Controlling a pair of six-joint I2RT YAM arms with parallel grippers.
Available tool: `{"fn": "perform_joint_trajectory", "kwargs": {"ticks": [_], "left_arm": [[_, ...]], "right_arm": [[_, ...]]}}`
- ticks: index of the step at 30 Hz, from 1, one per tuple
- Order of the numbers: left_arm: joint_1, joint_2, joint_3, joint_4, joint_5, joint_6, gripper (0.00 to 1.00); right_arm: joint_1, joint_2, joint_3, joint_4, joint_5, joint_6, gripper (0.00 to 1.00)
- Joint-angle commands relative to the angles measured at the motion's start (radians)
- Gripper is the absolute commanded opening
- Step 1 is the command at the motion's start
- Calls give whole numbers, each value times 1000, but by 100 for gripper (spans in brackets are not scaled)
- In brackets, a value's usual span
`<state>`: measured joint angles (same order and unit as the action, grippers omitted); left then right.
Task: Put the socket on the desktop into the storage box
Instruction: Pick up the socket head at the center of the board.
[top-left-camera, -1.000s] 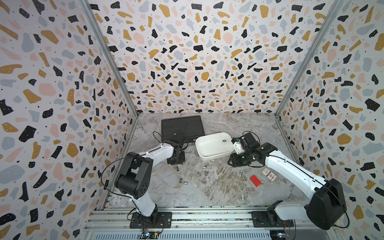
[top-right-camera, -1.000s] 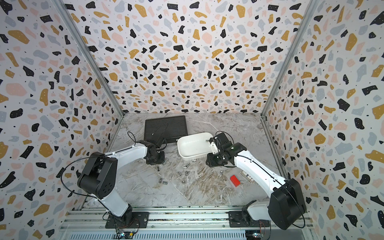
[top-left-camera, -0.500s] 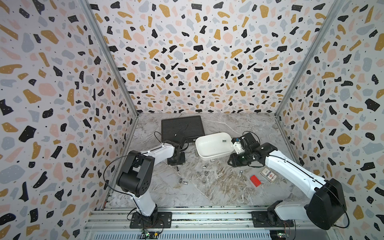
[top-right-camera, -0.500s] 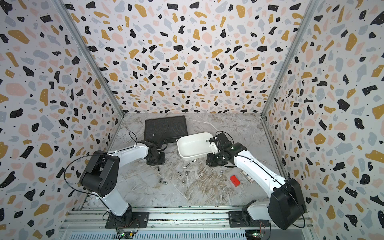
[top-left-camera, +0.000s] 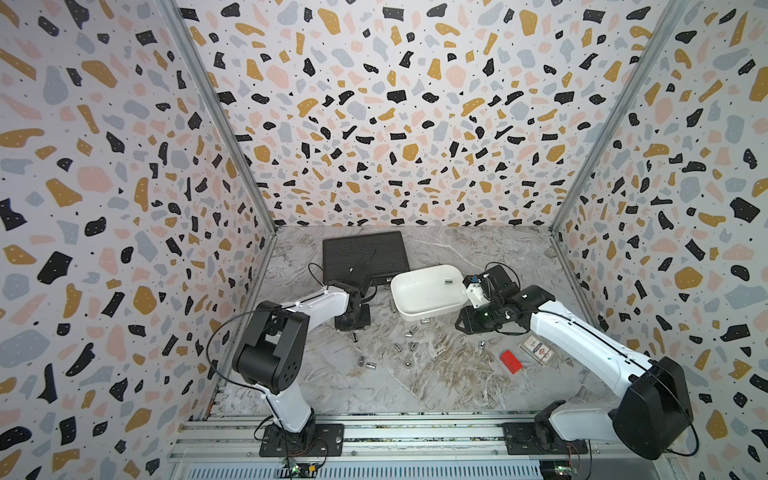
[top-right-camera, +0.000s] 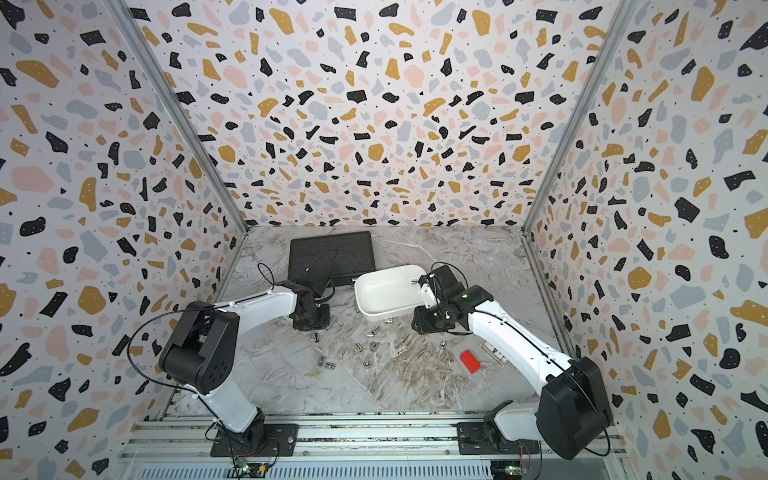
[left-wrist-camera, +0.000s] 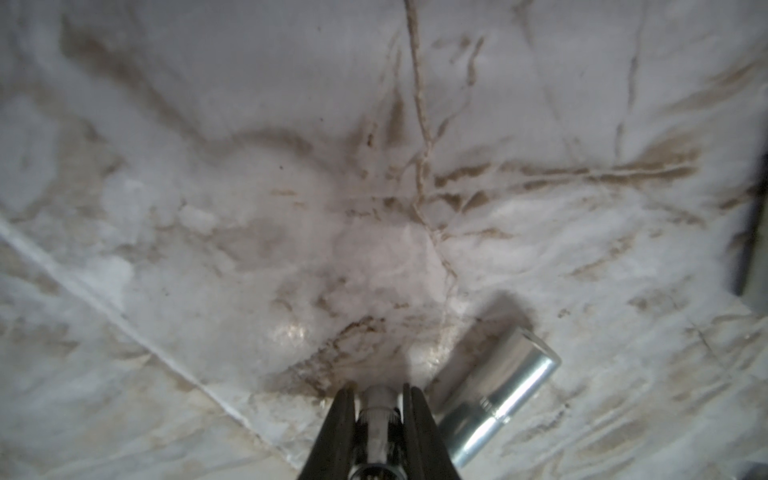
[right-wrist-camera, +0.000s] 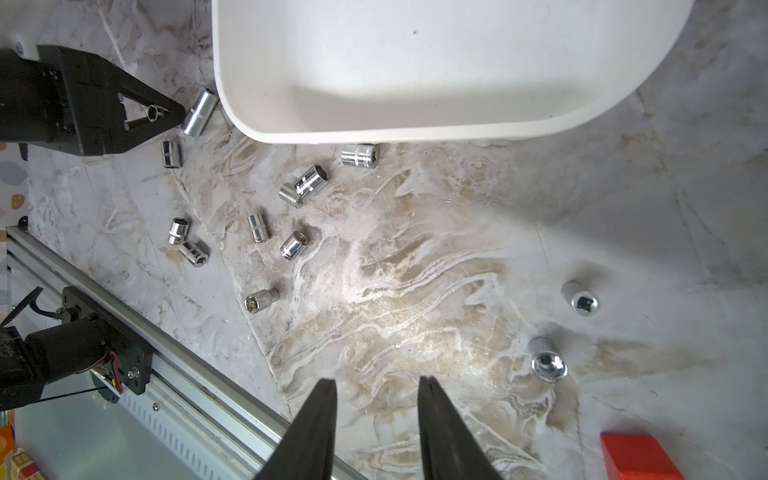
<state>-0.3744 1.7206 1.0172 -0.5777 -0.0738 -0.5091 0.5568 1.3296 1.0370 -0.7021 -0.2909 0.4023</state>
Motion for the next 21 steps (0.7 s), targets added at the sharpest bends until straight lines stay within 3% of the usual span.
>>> {"fn": "perform_joint_trajectory", "kwargs": {"ticks": [1, 21], "left_arm": [[6, -42, 33, -22, -16, 18, 5], [-4, -144, 132, -48, 129, -23, 3]], "right_arm": [[5, -12, 12, 1, 5, 8, 38], [5, -30, -8, 15, 14, 36, 38]]}}
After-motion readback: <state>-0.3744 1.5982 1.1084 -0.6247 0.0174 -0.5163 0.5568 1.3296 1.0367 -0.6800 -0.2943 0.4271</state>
